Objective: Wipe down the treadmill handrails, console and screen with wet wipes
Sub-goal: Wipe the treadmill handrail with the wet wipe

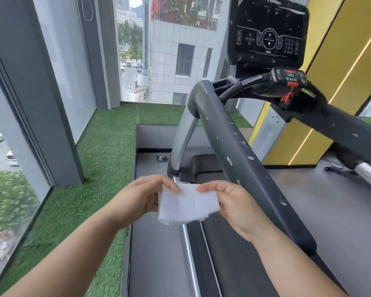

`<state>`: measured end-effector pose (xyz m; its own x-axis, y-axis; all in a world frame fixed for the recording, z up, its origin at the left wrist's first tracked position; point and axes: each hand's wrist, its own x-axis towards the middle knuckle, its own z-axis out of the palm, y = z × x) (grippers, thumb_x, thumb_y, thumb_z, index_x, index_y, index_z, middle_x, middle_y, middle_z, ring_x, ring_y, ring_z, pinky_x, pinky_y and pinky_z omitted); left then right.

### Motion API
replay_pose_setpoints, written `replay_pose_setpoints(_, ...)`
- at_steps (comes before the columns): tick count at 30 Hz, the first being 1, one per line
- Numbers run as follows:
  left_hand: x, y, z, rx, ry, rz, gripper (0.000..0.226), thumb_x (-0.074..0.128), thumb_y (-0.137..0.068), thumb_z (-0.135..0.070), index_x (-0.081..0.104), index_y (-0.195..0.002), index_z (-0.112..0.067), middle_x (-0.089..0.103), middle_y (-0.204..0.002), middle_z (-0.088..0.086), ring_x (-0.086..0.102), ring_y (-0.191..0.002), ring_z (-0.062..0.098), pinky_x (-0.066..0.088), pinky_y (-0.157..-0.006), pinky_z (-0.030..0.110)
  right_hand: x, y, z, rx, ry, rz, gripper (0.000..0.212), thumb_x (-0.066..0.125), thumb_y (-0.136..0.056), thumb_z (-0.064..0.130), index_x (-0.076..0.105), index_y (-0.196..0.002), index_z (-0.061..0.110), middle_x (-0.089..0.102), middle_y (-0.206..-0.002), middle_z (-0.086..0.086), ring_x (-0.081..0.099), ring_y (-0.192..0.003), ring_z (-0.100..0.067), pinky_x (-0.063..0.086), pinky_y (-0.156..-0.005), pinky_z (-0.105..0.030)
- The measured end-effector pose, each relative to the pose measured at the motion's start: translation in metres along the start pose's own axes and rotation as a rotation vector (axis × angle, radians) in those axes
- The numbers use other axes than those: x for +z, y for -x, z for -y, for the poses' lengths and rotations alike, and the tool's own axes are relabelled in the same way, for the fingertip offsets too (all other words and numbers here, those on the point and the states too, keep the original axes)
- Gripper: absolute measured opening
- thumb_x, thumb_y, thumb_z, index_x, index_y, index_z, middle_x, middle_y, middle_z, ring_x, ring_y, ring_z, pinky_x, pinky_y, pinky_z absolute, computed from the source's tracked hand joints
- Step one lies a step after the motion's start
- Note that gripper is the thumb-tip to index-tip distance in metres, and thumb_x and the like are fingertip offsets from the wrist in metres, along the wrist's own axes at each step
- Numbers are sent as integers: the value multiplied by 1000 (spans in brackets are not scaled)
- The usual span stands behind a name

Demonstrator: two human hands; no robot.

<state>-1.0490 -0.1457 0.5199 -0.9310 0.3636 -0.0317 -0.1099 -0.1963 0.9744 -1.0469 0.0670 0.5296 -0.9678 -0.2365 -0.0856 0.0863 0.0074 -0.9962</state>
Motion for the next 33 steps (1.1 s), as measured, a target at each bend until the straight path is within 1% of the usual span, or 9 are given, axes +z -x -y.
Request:
replay_pose_setpoints(4,-1,-20,12,24,-110,-57,45,70,-60,-46,72,-100,-26,64,-79,2,60,-66,14,46,-62,24,1,3,-3,-15,136,-73,23,50,-94,6,72,-87,7,69,-86,0,66,-83,-17,55,-72,-32)
replay_pose_setpoints(8,22,-34,30,-225,292,-47,43,74,-72,-22,64,-113,-10,71,-98,11,70,-79,21,55,-62,29,-7,8,-8,-86,262,-211,11,68,-85,5,70,-85,15,66,-66,21,61,-68,4,48,-66,-12)
replay_pose_setpoints(12,53,-36,38,-240,305,19,24,53,-89,-19,75,-93,-10,72,-99,12,70,-85,24,56,-72,34,-22,20,-2,-141,408,-253,25,67,-86,6,69,-86,30,68,-77,19,60,-74,2,43,-67,-8)
replay_pose_setpoints(14,64,-40,40,-116,121,-150,19,55,-91,-23,74,-94,-17,72,-98,6,68,-93,25,53,-78,36,-41,28,6,-236,515,-326,30,66,-86,7,66,-92,37,66,-88,14,61,-80,0,45,-71,-9)
replay_pose_setpoints(18,90,-49,44,81,-291,-558,14,55,-91,-26,63,-80,-30,66,-78,-9,60,-74,11,43,-59,23,-97,37,19,-300,834,-545,29,64,-88,18,60,-113,32,55,-105,17,54,-94,4,42,-82,-10)
replay_pose_setpoints(21,126,-59,62,73,-332,-506,11,52,-93,-27,61,-85,-27,62,-71,-16,54,-59,-5,37,-50,6,-122,37,7,-45,910,-487,55,62,-89,32,42,-139,23,47,-129,11,47,-109,-1,39,-94,-19)
replay_pose_setpoints(25,181,-61,105,-2,-238,-375,24,45,-98,-27,63,-115,-29,64,-90,-18,53,-71,-9,37,-62,0,-123,39,-17,45,949,-382,73,61,-89,37,23,-150,22,30,-147,14,33,-134,-5,26,-107,-22)
replay_pose_setpoints(29,219,-46,131,4,-27,-230,46,34,-103,-22,25,-146,-36,28,-136,-39,24,-113,-35,19,-90,-9,-122,38,-25,24,958,-427,62,51,-94,37,26,-149,20,33,-151,7,28,-139,-8,22,-108,-22)
replay_pose_setpoints(33,229,-51,136,57,-97,-187,52,25,-104,-20,1,-149,-28,-8,-137,-42,-8,-125,-30,-4,-101,-4,-125,35,-28,16,907,-425,55,45,-96,36,31,-147,21,35,-150,7,31,-137,-6,24,-108,-21)
